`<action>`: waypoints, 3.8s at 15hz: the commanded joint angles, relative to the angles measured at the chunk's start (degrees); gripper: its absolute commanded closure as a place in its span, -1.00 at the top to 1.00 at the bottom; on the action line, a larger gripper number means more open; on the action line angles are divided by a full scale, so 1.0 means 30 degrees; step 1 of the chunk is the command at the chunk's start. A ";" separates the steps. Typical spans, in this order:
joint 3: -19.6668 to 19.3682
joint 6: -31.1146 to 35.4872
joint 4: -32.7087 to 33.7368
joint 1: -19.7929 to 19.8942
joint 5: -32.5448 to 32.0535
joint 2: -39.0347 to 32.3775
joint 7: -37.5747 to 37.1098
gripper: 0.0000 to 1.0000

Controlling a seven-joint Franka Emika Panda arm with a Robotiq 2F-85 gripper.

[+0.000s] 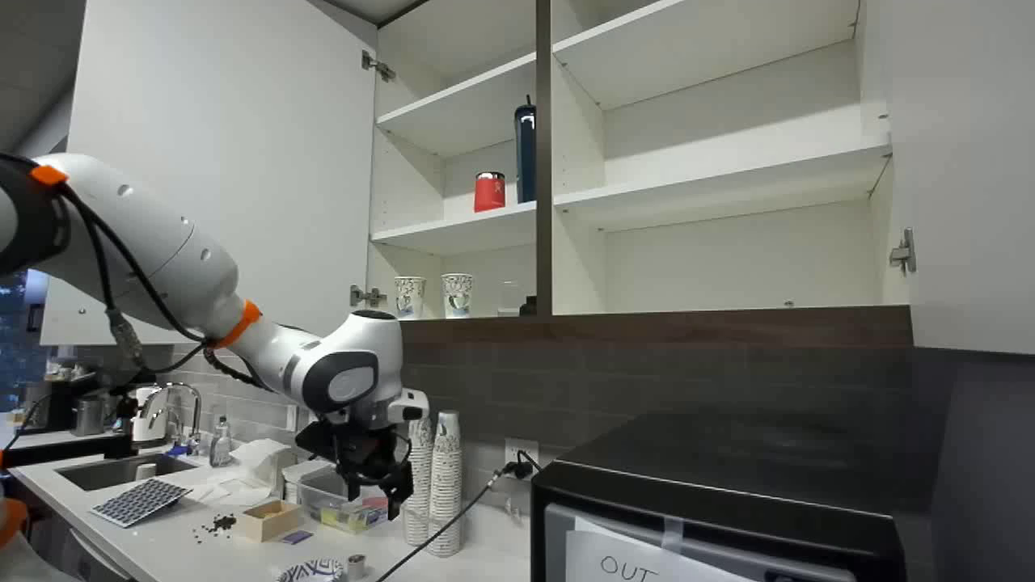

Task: Stack the coffee cups on the bottom shelf together then place them on the counter.

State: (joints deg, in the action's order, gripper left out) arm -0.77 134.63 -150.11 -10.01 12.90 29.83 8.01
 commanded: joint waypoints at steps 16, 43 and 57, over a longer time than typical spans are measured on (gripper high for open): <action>0.0107 -0.0077 0.0042 0.0112 0.0056 0.0005 0.0030 1.00; 0.2269 -0.0174 0.6440 -0.1714 0.1406 -0.6249 0.1158 1.00; 0.1767 0.2577 0.7507 -0.2026 0.4323 -0.2661 0.1992 1.00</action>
State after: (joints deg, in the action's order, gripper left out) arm 5.38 142.51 -127.42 -15.69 24.22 17.27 12.75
